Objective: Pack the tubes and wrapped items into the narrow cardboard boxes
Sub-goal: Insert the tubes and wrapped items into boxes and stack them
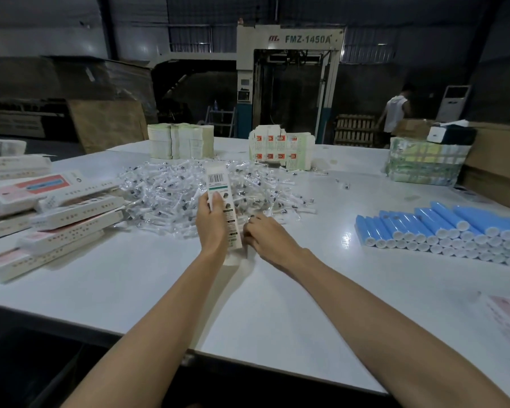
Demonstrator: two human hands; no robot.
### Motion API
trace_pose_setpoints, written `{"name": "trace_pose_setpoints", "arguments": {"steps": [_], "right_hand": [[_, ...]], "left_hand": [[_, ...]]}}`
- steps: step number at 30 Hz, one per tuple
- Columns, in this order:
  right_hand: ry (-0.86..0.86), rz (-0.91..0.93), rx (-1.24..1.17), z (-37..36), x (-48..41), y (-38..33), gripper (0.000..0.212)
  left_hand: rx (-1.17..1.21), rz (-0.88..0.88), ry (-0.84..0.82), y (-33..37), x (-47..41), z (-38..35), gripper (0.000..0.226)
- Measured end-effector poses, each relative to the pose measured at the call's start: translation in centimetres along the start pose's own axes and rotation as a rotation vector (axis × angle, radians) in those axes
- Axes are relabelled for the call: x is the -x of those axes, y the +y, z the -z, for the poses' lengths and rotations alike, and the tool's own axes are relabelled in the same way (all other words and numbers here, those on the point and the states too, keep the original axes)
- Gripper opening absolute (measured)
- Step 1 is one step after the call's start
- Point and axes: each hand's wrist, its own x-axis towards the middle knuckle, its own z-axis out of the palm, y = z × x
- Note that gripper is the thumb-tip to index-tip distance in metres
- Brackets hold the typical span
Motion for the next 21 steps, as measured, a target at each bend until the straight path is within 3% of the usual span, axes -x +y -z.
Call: {"name": "trace_pose_setpoints", "arguments": {"steps": [3,5,10,12,15,18,21], "right_hand": [[0.042,-0.01,0.006,0.8,1.0,0.8,0.005],[0.102,-0.074,-0.032,1.6,2.3,2.4,0.012],[0.362,-0.493,-0.418,4.8,6.2,7.3,0.009],[0.516,-0.566,-0.567,6.3,7.6,8.2,0.032],[0.726,-0.584,-0.809,8.7,8.5,8.3,0.057],[0.903,-0.529,-0.993,11.7,7.8,7.6,0.045],[0.971,-0.408,-1.075,14.5,6.2,6.4,0.031]], "left_hand": [[0.069,0.016,-0.078,0.2,0.5,-0.2,0.029],[0.1,0.02,-0.16,0.4,0.8,-0.3,0.029],[0.082,0.096,-0.402,0.6,2.2,-1.5,0.024],[0.089,0.124,-0.528,0.6,3.4,-2.1,0.032],[0.069,0.139,-0.652,0.3,4.8,-3.2,0.045],[0.072,0.156,-0.685,0.1,5.6,-3.9,0.042],[0.064,0.141,-0.701,0.3,5.9,-3.9,0.042]]}}
